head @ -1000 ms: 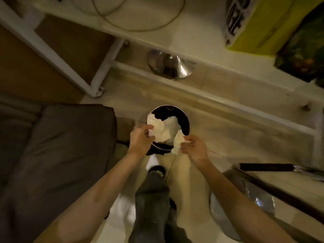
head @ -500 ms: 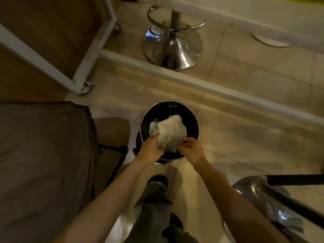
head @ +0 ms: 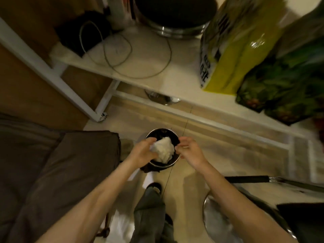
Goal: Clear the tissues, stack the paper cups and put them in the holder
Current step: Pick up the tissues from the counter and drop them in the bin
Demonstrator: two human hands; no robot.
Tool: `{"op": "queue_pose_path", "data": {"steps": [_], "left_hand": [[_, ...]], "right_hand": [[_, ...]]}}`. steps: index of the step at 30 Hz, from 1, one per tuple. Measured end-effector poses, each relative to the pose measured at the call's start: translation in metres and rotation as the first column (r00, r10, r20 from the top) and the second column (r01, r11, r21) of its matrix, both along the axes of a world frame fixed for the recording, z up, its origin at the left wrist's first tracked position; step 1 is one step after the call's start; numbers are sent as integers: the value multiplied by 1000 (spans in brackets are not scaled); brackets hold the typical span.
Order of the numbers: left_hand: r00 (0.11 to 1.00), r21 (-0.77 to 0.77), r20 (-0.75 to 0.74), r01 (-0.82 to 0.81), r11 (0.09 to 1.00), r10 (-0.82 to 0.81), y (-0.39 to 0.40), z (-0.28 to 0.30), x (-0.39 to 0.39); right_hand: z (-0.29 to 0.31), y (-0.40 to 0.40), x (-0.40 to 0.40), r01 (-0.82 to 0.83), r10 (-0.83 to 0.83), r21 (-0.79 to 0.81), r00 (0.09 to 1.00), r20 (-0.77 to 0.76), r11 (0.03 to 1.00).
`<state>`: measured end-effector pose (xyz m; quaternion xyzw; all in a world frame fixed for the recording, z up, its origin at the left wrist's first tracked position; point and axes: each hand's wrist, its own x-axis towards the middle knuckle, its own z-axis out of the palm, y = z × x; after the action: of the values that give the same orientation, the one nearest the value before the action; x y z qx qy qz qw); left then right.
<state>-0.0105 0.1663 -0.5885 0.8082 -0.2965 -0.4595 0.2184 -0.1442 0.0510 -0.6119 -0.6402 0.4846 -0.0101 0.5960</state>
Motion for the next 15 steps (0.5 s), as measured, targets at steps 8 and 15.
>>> {"op": "queue_pose_path", "data": {"steps": [8,15], "left_hand": [[989,-318,138,98,943,-57,-21,188,-23],[959,-609,281,207,766,-35,-46,344,-42]], "right_hand": [[202,-12,-6,-27,70,-259,985,161,966],[361,-9,-41,45,109,-563,965,238,826]]}}
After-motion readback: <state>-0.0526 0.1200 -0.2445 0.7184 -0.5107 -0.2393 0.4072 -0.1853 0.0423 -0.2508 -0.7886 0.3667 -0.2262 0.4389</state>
